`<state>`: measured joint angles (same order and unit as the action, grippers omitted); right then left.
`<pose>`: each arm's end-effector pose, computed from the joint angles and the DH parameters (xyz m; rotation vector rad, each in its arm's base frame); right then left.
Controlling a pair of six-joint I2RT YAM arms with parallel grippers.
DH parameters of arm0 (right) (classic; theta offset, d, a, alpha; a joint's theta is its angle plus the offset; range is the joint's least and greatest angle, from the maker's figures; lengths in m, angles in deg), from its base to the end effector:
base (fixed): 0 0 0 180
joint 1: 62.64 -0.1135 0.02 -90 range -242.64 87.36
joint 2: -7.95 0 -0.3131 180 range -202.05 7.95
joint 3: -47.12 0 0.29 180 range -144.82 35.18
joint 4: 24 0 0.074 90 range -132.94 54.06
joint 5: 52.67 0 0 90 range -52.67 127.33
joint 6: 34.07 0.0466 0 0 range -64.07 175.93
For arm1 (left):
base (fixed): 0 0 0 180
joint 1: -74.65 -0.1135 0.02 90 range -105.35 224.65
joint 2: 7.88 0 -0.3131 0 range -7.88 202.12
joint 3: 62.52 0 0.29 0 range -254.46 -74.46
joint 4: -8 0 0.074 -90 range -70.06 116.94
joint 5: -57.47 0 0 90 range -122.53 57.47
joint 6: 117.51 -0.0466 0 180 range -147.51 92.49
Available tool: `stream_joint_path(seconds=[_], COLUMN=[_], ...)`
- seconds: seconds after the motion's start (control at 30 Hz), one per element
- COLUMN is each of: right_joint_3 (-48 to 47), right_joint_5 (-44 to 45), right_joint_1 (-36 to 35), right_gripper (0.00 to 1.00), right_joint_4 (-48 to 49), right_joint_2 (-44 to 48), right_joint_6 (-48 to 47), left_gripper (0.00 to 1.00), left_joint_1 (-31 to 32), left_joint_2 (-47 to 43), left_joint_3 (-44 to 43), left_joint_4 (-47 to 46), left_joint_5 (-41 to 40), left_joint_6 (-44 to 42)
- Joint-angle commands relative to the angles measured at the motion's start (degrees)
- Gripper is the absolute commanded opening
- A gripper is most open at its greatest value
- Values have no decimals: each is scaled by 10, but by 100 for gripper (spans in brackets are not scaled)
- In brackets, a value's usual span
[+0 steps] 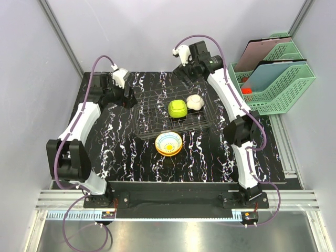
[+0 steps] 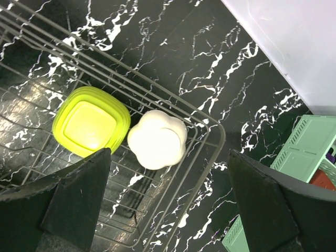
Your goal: Load the bowls into the dish rack
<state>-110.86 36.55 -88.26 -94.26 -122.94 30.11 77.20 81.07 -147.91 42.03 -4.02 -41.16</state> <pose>0.5147 0.2475 0.3997 -1.0148 2.0910 0.0141 0.3934 -0.0398 0.3384 0.5698 2.0933 -0.4419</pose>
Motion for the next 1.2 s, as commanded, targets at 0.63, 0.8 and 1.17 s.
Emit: stream_joint_path(seconds=[0.63,0.8,1.17], right_joint_3=[40,48,69], right_joint_5=[10,18,53], right_joint_1=[60,74,96], right_gripper=[100,100,100], right_joint_4=[51,63,74], right_joint_2=[72,73,61], right_joint_6=[58,75,100], left_gripper=[99,99,99], left_joint_1=[-18,-20,-25], left_joint_2=[-36,-44,-43], left_joint_3=[52,71,82], left_joint_4=[-21,-21,-19], left_joint_5=[-109,-130,-204], left_joint_6=[-6,-13,-9])
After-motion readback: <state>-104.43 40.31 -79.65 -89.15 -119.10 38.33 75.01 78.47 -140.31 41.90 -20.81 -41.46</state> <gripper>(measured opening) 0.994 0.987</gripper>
